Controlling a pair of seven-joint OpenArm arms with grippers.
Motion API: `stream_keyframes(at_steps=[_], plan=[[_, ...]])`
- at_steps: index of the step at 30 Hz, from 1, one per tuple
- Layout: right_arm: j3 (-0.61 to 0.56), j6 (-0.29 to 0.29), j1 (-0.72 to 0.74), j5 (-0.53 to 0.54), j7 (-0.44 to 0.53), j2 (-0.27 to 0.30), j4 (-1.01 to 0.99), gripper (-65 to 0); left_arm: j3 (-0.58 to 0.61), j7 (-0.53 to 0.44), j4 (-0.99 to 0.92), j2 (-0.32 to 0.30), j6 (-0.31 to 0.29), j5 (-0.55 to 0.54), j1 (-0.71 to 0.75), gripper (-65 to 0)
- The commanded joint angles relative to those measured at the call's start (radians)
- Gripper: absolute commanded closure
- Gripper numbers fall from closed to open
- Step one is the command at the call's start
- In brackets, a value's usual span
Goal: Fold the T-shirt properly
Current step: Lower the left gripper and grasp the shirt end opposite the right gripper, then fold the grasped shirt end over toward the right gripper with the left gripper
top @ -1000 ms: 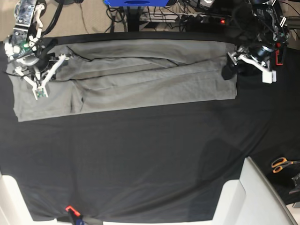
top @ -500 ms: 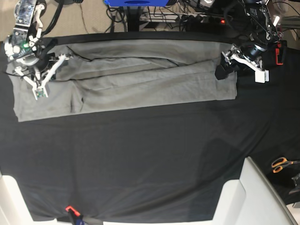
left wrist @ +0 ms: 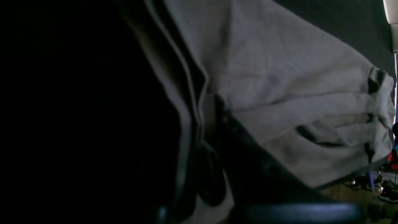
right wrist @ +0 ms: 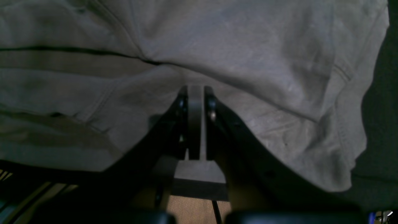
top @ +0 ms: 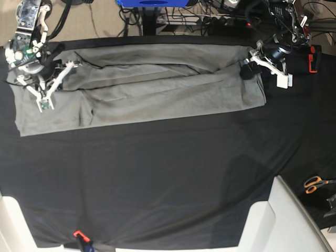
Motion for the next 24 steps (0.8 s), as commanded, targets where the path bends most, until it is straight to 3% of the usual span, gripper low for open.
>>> stream_keyframes(at_steps=[1,9,13,18,24], plan=[[0.006,0.001,0.005,0.007,0.016,0.005,0.017,-1.2,0.004,0.053,0.009,-0.003,0.014,0.054,0.009,0.0],[0.005,0.001,0.006,0.007,0.016,0.005,0.015,-1.2,0.007,0.055,0.272,0.036,0.014,0.079,0.055,0.0],[0.006,0.001,0.006,0.007,0.016,0.005,0.015,-1.2,0.027,0.058,0.394,0.085,0.014,0.166,0.094,0.0],[0.003,0.001,0.008,0.007,0.016,0.005,0.015,-1.2,0.211,0.053,0.496,0.118,0.122,0.315,0.144,0.0],[0.006,0.001,0.008,0.008,0.016,0.005,0.015,-1.2,0.417,0.059,0.601,0.129,0.239,0.346,0.169,0.0]])
